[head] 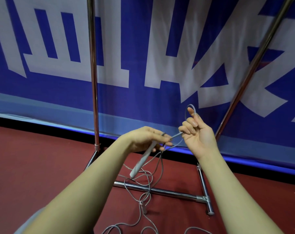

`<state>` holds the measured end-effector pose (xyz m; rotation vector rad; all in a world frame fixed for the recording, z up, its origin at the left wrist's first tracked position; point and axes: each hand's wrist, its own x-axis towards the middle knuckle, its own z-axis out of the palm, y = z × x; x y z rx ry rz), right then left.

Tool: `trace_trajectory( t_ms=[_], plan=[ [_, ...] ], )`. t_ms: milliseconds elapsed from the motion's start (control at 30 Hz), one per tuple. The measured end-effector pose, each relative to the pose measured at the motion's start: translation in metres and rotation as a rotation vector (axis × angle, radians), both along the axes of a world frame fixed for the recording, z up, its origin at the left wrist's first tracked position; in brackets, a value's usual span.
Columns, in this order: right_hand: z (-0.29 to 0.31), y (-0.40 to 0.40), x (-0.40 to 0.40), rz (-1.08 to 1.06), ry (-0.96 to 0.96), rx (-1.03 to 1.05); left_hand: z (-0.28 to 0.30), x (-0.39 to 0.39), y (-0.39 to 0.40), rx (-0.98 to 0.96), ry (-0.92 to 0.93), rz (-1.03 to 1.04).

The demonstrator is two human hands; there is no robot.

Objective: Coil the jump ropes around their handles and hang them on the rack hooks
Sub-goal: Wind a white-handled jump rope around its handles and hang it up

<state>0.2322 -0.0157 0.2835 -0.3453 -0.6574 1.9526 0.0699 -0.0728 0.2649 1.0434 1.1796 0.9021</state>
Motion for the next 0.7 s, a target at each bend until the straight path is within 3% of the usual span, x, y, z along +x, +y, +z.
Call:
trace_trajectory(
  t_ms=[200, 333, 533, 700],
  plan=[
    [-0.003, 0.007, 0.002, -0.106, 0.003, -0.050, 0.000, 0.003, -0.002, 0.079, 0.106, 0.021],
    [-0.012, 0.011, 0.007, -0.081, -0.250, 0.005, 0.014, 0.004, -0.002, 0.154, -0.114, 0.156],
    [-0.031, 0.003, 0.006, 0.203, -0.795, 0.228, 0.036, 0.000, 0.002, 0.173, -0.359, 0.350],
    [-0.034, -0.006, 0.002, 0.334, -0.924, 0.394, 0.037, -0.008, 0.004, 0.166, -0.432, 0.397]
  ],
)
